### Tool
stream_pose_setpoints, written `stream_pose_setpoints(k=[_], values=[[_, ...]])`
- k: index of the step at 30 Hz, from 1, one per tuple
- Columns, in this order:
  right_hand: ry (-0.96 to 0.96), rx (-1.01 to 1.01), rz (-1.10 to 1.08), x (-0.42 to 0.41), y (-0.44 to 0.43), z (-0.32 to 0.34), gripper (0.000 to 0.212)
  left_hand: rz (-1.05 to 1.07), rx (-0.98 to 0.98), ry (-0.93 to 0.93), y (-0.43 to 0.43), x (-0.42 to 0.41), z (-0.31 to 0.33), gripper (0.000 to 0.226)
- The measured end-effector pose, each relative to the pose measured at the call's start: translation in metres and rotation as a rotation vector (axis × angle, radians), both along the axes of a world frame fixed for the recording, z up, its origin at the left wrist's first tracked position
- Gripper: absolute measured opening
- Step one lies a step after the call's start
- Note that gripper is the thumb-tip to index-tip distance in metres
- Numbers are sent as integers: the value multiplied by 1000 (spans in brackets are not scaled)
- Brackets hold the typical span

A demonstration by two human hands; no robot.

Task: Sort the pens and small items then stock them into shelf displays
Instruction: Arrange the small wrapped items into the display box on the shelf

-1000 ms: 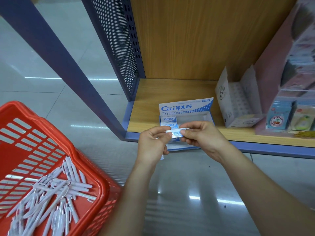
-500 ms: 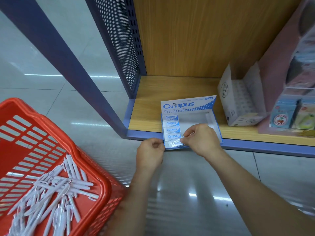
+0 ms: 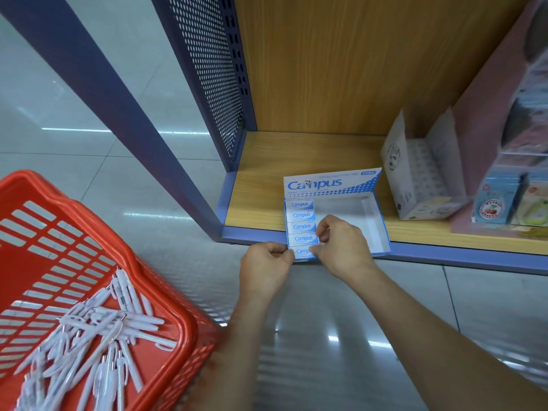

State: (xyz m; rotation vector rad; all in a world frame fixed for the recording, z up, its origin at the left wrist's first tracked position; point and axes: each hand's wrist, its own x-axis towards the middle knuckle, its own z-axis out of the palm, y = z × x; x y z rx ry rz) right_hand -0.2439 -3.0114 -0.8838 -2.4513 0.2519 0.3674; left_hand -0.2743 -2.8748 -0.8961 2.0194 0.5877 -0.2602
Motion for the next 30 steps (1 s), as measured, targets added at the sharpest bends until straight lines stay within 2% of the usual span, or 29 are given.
stream_pose_setpoints(k=[3, 5, 7, 10, 12, 15, 18, 23, 26, 30], values=[[-7, 8, 24, 1, -4, 3, 16, 53, -123, 56, 2, 1, 5, 13], [-29, 21, 50, 5, -10, 12, 16, 188, -292, 60, 8, 1, 12, 15], [19, 140, 53, 12, -17, 29, 15, 375, -516, 12, 15, 2, 20, 22], [346, 570, 8, 14, -22, 58, 4, 513, -954, -113, 15, 6, 36, 29], [508, 707, 30, 11, -20, 67, 15, 476, -1100, -163, 7, 7, 46, 28], [543, 851, 54, 3, -10, 68, 15, 408, -1125, -196, -7, 7, 54, 27], [439, 940, -13, 0, -8, 68, 12, 349, -1053, -207, -10, 7, 57, 28], [322, 918, -77, 3, -22, 65, 21, 257, -689, -136, -5, 5, 54, 19], [260, 945, -108, 2, -22, 60, 26, 243, -709, -61, -8, 3, 54, 18], [239, 1032, -128, 2, -25, 55, 30, 304, -770, -137, -10, 4, 51, 7]])
